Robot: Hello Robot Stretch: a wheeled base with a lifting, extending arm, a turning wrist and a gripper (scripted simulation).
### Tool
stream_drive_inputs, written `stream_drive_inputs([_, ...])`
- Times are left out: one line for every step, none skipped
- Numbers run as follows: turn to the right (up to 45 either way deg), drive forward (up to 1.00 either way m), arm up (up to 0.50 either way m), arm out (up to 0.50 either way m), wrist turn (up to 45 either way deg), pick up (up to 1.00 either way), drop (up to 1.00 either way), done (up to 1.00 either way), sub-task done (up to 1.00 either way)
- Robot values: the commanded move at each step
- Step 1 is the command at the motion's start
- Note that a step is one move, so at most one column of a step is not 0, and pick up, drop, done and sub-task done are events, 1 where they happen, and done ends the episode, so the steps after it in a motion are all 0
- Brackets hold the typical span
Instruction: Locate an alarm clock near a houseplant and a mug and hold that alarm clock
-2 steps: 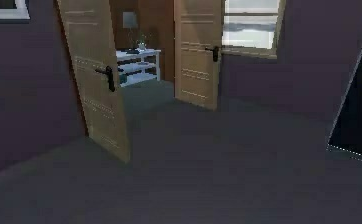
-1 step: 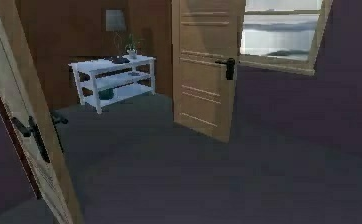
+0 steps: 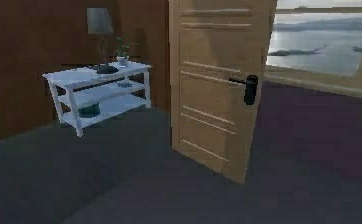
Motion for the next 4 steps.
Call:
stream_drive_inputs([12.0,0.00,0.00,0.00,0.0,0.00,0.00,0.00,0.00])
stream_drive_inputs([0.0,0.60,0.00,0.00,0.0,0.00,0.00,0.00,0.00])
stream_drive_inputs([-45.0,0.00,0.00,0.00,0.0,0.00,0.00,0.00,0.00])
stream_drive_inputs([-15.0,0.00,0.00,0.00,0.0,0.00,0.00,0.00,0.00])
